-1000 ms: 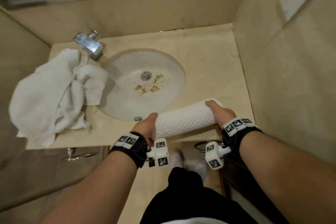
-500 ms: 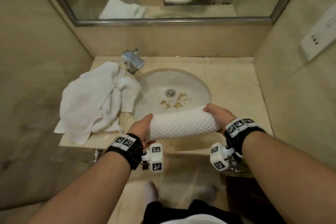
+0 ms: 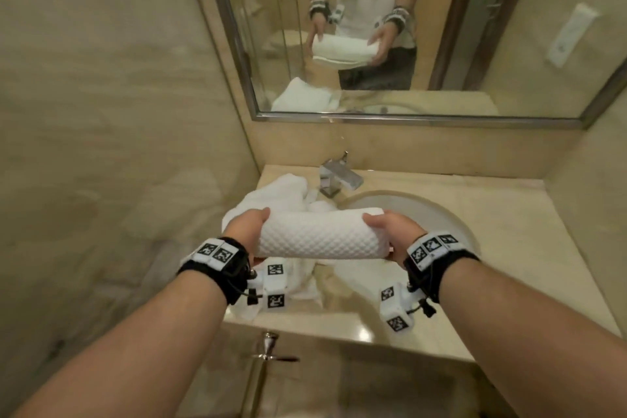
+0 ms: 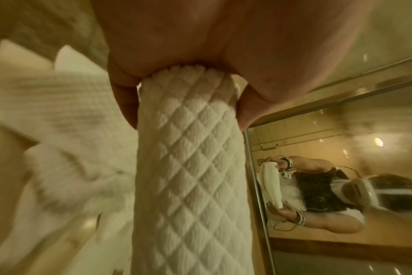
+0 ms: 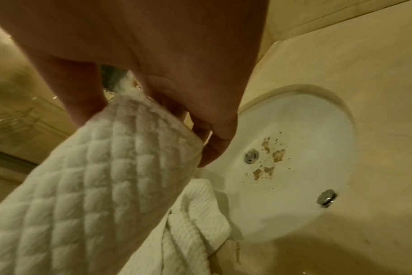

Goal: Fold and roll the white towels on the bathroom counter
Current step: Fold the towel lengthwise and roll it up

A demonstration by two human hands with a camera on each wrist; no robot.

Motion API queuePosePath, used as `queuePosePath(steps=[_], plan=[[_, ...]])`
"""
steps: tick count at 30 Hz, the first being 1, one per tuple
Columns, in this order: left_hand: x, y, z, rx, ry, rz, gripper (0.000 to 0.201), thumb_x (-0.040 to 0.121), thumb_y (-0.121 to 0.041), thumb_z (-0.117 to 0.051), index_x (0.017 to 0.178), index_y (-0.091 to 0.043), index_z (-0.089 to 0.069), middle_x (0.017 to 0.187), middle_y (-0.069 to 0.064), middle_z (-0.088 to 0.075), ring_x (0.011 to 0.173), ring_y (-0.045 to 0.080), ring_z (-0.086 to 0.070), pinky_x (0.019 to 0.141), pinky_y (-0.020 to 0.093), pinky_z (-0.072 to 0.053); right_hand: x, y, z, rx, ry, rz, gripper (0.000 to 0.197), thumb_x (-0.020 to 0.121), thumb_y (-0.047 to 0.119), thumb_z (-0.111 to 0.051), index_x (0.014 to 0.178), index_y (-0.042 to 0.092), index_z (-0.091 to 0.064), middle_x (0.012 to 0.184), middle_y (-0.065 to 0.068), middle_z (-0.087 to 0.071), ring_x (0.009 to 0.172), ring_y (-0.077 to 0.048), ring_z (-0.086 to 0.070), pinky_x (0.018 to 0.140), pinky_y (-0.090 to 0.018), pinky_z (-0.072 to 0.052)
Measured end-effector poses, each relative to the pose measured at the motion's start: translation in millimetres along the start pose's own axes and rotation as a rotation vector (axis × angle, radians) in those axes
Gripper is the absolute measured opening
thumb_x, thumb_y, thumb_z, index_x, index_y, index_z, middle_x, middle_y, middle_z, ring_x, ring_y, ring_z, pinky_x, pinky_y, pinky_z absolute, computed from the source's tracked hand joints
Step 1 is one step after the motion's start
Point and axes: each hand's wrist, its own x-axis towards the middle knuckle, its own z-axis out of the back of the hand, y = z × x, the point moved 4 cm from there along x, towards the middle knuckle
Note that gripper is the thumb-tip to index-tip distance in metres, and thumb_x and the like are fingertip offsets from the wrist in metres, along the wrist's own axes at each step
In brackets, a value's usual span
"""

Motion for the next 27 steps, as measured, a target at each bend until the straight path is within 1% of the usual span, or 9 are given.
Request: queuePosePath(steps=[2,4,6,8,11,14,18,22,27], plan=[[-22.1,-27.8,5.3,0.137,-0.001,-0.1,0.052,0.084,-0.047,-0.065,0.121,-0.01,-0.061,0.118,0.013,-0.068,0.11,0.044,-0.067,0.088,0.059,-0.058,7.1,9.5,-14.4,-0.012,0.019,0.001,0.046,0.08,0.027,-0.075,0.122,0.018,-0.061,0.116,-0.009,-0.069,0.107,-0.034,-0.066,0.094,-0.058,-0.052],[-31.3,-47.2,5.5,0.262,-0.018,-0.196,0.04,0.101,-0.036,-0.055,0.127,-0.005,-0.059,0.119,0.021,-0.064,0.116,0.045,-0.064,0.093,0.055,-0.057,16.6,13.3,-24.8,-0.09,0.055,-0.015,0.082,0.06,0.038,-0.085,0.135,0.025,-0.052,0.129,-0.005,-0.062,0.113,-0.034,-0.062,0.094,-0.061,-0.051],[-19.9,-58.3,4.8,0.287,-0.053,-0.244,0.041,0.106,-0.028,-0.05,0.134,0.001,-0.053,0.129,0.024,-0.061,0.12,0.044,-0.061,0.094,0.048,-0.055,27.9,15.2,-32.4,-0.249,0.073,0.015,0.123,0.04,0.046,-0.098,0.144,0.045,-0.033,0.137,-0.001,-0.047,0.121,-0.033,-0.055,0.095,-0.056,-0.051],[-8.0,-67.4,3.5,0.276,-0.06,-0.258,0.04,0.106,-0.026,-0.049,0.135,0.001,-0.051,0.133,0.021,-0.06,0.119,0.04,-0.061,0.097,0.046,-0.053,34.6,20.6,-41.4,-0.535,0.113,0.13,0.136,0.044,0.041,-0.1,0.153,0.04,-0.019,0.139,-0.003,-0.043,0.126,-0.028,-0.049,0.102,-0.044,-0.047],[13.1,-79.3,5.1,0.31,-0.086,-0.258,0.037,0.105,-0.028,-0.051,0.134,-0.005,-0.05,0.131,0.013,-0.059,0.118,0.036,-0.06,0.099,0.045,-0.052,53.0,29.3,-53.0,-0.809,0.118,0.269,0.122,0.053,0.04,-0.097,0.152,0.031,-0.027,0.14,-0.002,-0.048,0.125,-0.024,-0.048,0.105,-0.035,-0.043],[32.2,-90.7,14.8,0.45,-0.129,-0.282,0.042,0.103,-0.029,-0.053,0.139,-0.007,-0.052,0.136,0.016,-0.059,0.122,0.036,-0.059,0.106,0.045,-0.047,79.6,41.5,-65.2,-0.891,0.076,0.319,0.114,0.043,0.047,-0.097,0.142,0.031,-0.041,0.132,0.001,-0.054,0.118,-0.022,-0.053,0.102,-0.038,-0.047],[49.1,-101.4,27.2,0.499,-0.15,-0.323,0.044,0.102,-0.024,-0.056,0.144,-0.015,-0.048,0.134,0.013,-0.06,0.12,0.033,-0.059,0.105,0.04,-0.047,122.8,58.8,-85.5,-1.078,0.005,0.446,0.125,0.026,0.071,-0.083,0.137,0.038,-0.038,0.131,0.005,-0.056,0.121,-0.022,-0.054,0.1,-0.043,-0.049],[65.6,-114.7,30.4,0.444,-0.063,-0.414,0.056,0.102,-0.011,-0.057,0.154,-0.017,-0.035,0.135,0.004,-0.053,0.121,0.02,-0.055,0.103,0.03,-0.045,151.3,74.5,-108.9,-1.424,-0.094,0.558,0.089,0.051,0.067,-0.074,0.128,0.032,-0.044,0.129,0.001,-0.051,0.122,-0.025,-0.046,0.098,-0.043,-0.037],[113.1,-136.0,38.9,0.381,-0.123,-0.501,0.06,0.102,-0.012,-0.057,0.155,-0.026,-0.034,0.141,0.001,-0.052,0.125,0.018,-0.053,0.11,0.033,-0.042,189.4,103.5,-152.4,-1.633,-0.254,0.691,0.066,0.068,0.051,-0.071,0.122,0.024,-0.044,0.124,0.0,-0.051,0.117,-0.024,-0.043,0.093,-0.043,-0.025]])
